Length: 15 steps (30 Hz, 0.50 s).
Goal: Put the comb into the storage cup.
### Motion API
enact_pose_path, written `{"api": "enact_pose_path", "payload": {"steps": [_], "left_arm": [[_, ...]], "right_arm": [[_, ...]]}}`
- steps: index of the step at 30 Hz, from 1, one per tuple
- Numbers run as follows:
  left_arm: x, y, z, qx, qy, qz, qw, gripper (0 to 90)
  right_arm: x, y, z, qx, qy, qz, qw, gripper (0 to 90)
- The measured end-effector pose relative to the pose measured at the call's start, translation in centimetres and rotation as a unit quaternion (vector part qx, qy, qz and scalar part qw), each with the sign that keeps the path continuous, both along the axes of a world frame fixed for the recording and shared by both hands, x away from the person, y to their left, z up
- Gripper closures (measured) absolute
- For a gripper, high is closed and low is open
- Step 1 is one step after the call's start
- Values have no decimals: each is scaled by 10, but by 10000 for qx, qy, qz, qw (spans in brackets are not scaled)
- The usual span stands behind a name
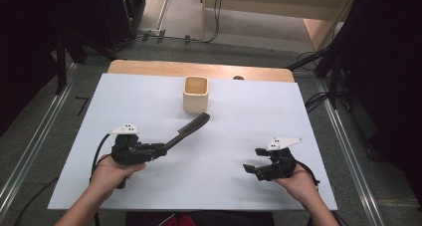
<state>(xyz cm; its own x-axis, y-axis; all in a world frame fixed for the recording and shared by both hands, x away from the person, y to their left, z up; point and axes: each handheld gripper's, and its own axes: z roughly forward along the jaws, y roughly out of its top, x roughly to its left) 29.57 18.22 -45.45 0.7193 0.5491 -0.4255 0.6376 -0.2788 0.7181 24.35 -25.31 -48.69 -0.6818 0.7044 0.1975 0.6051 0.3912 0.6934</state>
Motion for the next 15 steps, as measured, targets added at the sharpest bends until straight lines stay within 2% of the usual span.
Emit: {"api": "enact_pose_path", "payload": {"steps": [5,15], "left_arm": [[9,-19,-1,-12,40,-206,9998,733],[21,-50,0,-169,91,-300,9994,733]], "right_arm": [[-4,-3,1,22,-19,-68,10000,191],[-11,-4,3,-8,-57,-310,9995,191]]}}
